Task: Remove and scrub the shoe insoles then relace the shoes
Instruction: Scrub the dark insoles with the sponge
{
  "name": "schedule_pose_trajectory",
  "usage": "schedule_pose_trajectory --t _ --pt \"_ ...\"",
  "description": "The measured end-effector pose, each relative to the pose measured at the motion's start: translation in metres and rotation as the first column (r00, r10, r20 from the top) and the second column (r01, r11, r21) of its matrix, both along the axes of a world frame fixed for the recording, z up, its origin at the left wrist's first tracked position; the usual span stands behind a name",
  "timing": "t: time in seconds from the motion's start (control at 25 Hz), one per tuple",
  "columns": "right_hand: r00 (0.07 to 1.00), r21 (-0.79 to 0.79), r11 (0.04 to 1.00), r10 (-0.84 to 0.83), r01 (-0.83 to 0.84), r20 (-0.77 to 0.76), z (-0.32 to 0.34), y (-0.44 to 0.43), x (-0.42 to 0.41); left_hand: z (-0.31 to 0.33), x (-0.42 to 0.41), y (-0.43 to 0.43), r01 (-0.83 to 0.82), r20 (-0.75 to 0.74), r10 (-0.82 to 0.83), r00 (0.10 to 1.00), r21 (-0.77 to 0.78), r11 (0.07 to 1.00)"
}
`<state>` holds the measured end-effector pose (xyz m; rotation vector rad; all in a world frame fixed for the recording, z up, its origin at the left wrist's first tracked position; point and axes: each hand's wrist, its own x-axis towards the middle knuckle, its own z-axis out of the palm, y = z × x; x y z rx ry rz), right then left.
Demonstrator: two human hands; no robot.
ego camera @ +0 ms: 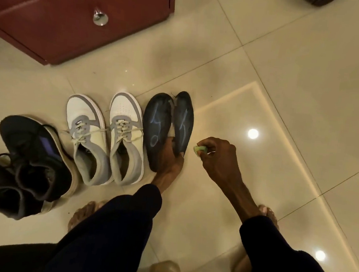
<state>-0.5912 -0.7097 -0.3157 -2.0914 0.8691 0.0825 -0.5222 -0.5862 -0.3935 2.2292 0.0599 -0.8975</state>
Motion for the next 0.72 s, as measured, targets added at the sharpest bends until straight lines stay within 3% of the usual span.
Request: schedule_pose_trajectory --t 0.08,0.24,0.4,0.56,0.72 --pt "0.999 -0.025 0.999 -0.018 0.019 0.038 0.021 -0.004 0.005 0.022 0.011 0.0 -0.063 -0.171 0.043 0.984 -0.114 0.991" --pt "0.993 -0.092 0.996 -0.01 0.021 0.114 0.094 -0.003 0.011 0.113 0.029 0.002 -0.123 -0.373 0.008 0.928 -0.285 0.951" --pt "0.989 -0.183 0.983 0.01 0.018 0.147 0.182 0.012 0.004 0.22 0.025 0.006 -0.388 -0.646 -0.013 0.763 -0.474 0.79" --pt "0.96 -0.373 0.926 0.148 -0.05 0.238 0.269 0.037 -0.019 0.328 0.006 0.026 -0.456 -0.653 -0.024 0.757 -0.554 0.697" --pt "0.88 -0.465 0.885 0.241 -0.025 0.41 0.333 0.078 -0.053 0.388 -0.014 0.058 -0.328 -0.506 -0.045 0.861 -0.622 0.711"
